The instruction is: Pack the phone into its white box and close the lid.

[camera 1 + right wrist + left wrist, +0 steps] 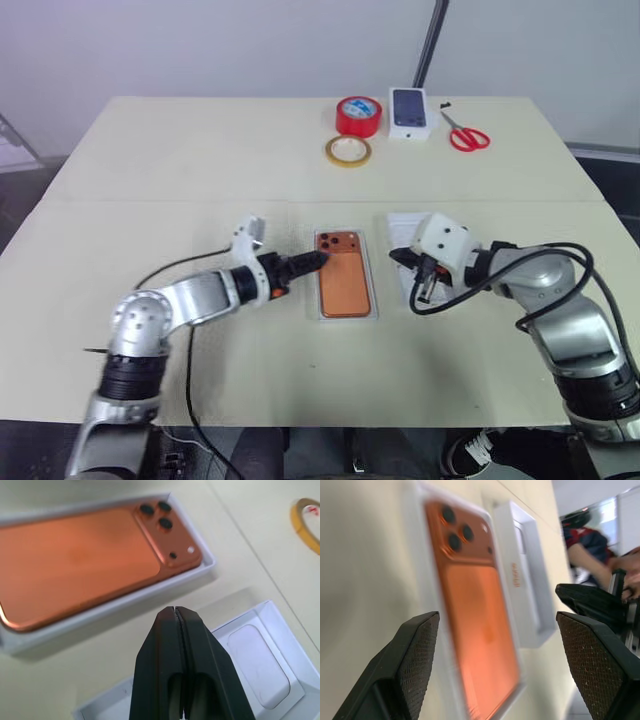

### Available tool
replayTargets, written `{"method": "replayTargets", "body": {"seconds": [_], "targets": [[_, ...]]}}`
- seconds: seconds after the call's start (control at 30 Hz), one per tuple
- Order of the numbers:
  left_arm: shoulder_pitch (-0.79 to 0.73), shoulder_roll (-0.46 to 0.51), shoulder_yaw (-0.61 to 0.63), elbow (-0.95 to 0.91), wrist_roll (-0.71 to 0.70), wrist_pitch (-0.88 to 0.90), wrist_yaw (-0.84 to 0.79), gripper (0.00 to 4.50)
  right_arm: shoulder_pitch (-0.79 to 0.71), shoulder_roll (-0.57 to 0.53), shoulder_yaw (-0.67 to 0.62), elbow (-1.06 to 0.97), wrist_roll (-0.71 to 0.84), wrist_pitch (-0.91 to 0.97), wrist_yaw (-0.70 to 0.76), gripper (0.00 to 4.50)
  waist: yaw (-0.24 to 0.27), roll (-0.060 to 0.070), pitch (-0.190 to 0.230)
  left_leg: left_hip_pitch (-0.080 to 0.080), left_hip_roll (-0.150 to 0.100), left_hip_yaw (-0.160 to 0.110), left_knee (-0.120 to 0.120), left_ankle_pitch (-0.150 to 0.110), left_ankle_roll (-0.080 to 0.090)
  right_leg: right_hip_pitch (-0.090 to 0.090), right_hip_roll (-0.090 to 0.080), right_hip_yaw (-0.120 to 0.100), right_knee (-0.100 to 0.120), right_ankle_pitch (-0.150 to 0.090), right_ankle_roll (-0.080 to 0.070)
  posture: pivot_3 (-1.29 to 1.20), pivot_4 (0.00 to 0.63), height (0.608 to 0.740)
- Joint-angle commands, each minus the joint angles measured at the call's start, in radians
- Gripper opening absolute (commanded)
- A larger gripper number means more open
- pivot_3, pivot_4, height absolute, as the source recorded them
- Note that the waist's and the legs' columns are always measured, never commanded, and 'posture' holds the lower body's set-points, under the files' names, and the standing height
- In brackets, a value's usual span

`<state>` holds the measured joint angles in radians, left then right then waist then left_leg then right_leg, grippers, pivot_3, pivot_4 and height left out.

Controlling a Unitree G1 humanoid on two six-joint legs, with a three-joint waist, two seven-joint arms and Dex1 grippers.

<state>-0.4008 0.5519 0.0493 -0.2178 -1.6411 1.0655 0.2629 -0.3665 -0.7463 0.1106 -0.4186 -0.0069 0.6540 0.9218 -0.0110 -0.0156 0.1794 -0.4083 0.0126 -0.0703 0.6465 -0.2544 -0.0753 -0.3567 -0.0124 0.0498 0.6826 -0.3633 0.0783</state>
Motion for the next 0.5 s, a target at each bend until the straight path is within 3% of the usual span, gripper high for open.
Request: {"method": "replayTargets", "body": {"seconds": [0.03,0.2,0.3,0.5], "targets": [[-0.023,0.090,-0.030,-0.068,0.195,0.007,-0.156,2.60,-0.035,-0.040,0.030,0.000,-0.030,-0.033,-0.004,0.00,0.001,0.000,0.000,0.000,-0.001,0.000,0.000,0.000,0.000,0.000,0.000,0.000,0.000,0.000,0.000,0.00,0.150,0.740],[-0.060,0.112,-0.164,-0.067,0.468,-0.023,-0.319,0.02,-0.073,-0.085,0.133,0.034,-0.127,-0.084,-0.015,0.00,0.001,-0.001,0.002,0.000,-0.001,0.000,0.000,0.000,0.000,0.000,0.000,0.000,0.000,0.000,0.000,0.00,0.150,0.740],[-0.112,0.101,-0.292,-0.045,0.638,-0.025,-0.400,0.02,-0.092,-0.093,0.205,0.062,-0.215,-0.126,-0.036,0.00,0.000,-0.002,0.004,0.000,-0.001,0.000,-0.001,0.000,0.000,0.000,0.000,0.000,0.000,0.000,0.000,0.00,0.150,0.740],[-0.177,0.036,-0.379,0.016,0.814,-0.019,-0.525,0.02,-0.110,-0.056,0.297,0.092,-0.296,-0.144,-0.033,0.00,-0.002,-0.002,0.004,-0.001,0.000,0.000,-0.001,0.000,0.000,-0.001,0.000,0.000,0.000,0.000,0.000,0.00,0.150,0.740]]}}
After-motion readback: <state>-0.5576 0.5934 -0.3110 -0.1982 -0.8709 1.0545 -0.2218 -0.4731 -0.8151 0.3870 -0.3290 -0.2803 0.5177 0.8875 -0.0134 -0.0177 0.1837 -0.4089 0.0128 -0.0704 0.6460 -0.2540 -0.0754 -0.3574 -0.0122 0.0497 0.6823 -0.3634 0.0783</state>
